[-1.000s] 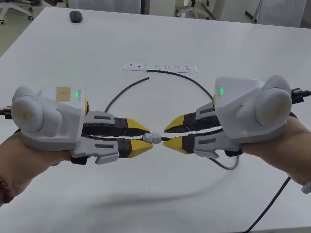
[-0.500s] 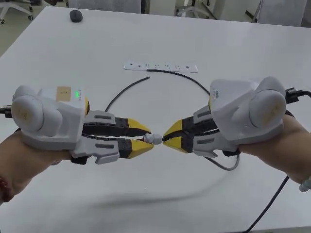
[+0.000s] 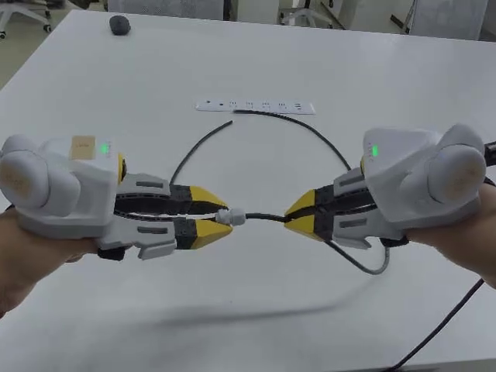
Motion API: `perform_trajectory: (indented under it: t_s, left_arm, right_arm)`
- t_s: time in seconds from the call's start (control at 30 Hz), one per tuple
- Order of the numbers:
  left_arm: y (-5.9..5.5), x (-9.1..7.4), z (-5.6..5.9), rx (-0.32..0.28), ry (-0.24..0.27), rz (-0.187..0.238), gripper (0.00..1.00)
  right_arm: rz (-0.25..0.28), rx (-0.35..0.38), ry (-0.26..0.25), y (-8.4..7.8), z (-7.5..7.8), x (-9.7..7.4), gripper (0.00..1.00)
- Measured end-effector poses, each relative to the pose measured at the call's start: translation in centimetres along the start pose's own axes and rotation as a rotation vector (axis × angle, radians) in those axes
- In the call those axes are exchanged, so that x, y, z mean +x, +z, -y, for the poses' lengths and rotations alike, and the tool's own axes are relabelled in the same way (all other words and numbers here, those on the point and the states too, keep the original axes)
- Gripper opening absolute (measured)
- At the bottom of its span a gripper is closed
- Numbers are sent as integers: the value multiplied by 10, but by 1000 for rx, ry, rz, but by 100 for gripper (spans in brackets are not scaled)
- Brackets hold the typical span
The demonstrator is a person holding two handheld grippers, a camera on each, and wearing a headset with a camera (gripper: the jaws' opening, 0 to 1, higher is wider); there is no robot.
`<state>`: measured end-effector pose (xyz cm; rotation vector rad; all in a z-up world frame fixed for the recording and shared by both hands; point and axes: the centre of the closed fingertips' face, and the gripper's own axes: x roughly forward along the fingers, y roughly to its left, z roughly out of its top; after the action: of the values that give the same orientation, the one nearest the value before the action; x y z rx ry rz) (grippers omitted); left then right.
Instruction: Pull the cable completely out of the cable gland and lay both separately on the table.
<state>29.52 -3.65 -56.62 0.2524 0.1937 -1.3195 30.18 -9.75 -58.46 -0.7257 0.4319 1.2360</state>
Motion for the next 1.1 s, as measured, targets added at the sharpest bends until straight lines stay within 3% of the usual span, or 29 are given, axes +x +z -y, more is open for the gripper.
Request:
perform_trajectory:
  t_s: [0.17,0.53,0.77,1.1]
  left_arm:
    - [-1,-1,-1,2,4,-5,16]
    - [-10,-9,-5,-8,26,-25,16]
    - [-13,-12,-7,-15,42,-33,16]
    - [-14,-8,-3,-12,41,-44,16]
  right_arm:
    - [-49,13,-13,-20,5,-1,0]
    - [-104,93,-28,-63,12,-6,0]
    - [-128,118,-30,-77,10,-8,0]
    - [-133,120,-25,-79,7,-10,0]
